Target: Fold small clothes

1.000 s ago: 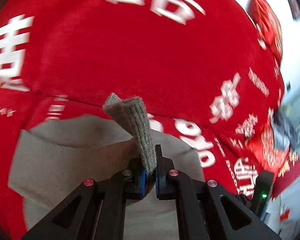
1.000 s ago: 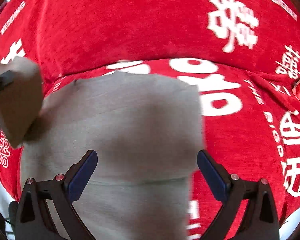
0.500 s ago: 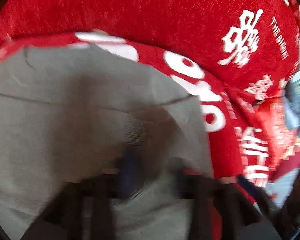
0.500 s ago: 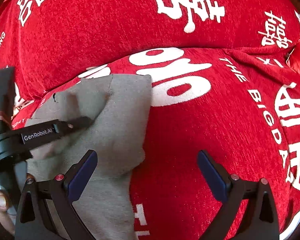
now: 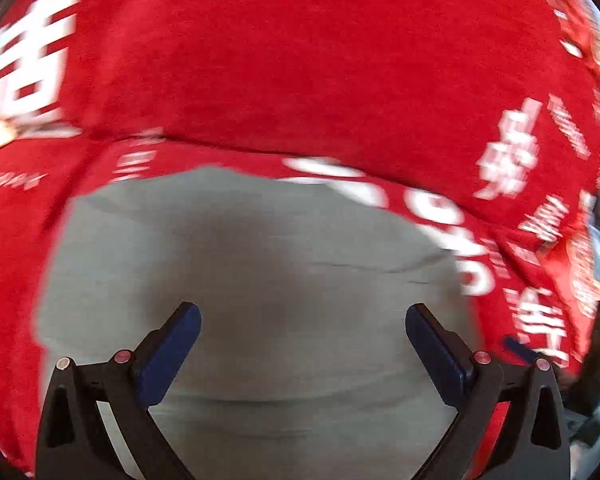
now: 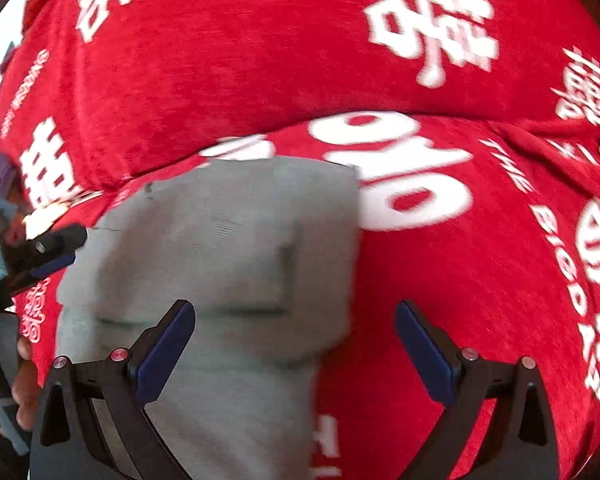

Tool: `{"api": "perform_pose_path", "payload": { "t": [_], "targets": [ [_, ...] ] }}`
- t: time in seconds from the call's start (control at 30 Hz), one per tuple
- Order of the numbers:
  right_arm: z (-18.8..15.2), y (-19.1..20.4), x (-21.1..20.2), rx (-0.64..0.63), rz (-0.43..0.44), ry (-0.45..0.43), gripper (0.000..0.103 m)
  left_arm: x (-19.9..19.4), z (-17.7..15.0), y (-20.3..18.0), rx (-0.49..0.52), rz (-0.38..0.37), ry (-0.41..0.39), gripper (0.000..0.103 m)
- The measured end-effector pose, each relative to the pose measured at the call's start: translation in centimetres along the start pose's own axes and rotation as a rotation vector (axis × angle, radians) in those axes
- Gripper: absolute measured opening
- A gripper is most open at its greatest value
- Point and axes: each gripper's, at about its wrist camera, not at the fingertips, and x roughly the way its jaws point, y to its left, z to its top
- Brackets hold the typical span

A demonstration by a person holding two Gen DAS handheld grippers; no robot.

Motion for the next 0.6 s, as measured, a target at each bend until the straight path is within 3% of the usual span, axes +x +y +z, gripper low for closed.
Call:
{"api": "perform_pose_path", "payload": {
  "t": [0.1,0.23,0.3,0.33,0.37,0.4,0.43,0.47,0.53,0.6],
  "targets": [
    [1.3,1.1,1.7,-0.022,0.027,0.016,0.099,0.4,-0.5,5.7,-0.102,0.072,0.024,0.103],
    [2.5,1.9,4.9,-0.049,0.018,0.081,0.077,0.8,-1.3,10.2,-0.213,0.094,0.019,0.103],
    [2.7,1.8,6.7,-0.044,0.031,0.129,0.071,1.9,-1.7,11.2,-0.234,0.081,0.056,0.103],
    [2.8,1.8,7.1,-0.041,0.010,0.133,0.060,2.4,-1.7,11.3,-0.226,0.085,0.069,0.103],
    [2.9,1.9,7.0,-0.047,-0.022,0.122,0.039,2.6,-1.8,11.1,-0.204,0.099,0.072,0.103],
    [3.1,2.0,6.6,-0.051,-0.029,0.117,0.028,2.4,-1.9,10.8,-0.189,0.101,0.066,0.103],
    [3.2,2.0,6.1,-0.045,-0.006,0.110,0.006,2.0,-1.8,10.6,-0.183,0.090,0.053,0.103],
    [3.4,2.0,5.3,-0.040,0.023,0.090,0.005,1.8,-1.9,10.6,-0.183,0.076,0.041,0.103],
    [3.4,2.5,3.8,-0.076,-0.007,0.042,0.005,1.9,-1.9,10.4,-0.187,0.069,0.034,0.103],
    [3.2,2.5,4.0,-0.097,-0.032,0.051,0.005,3.2,-2.2,10.2,-0.169,0.093,0.074,0.103]
  ]
}}
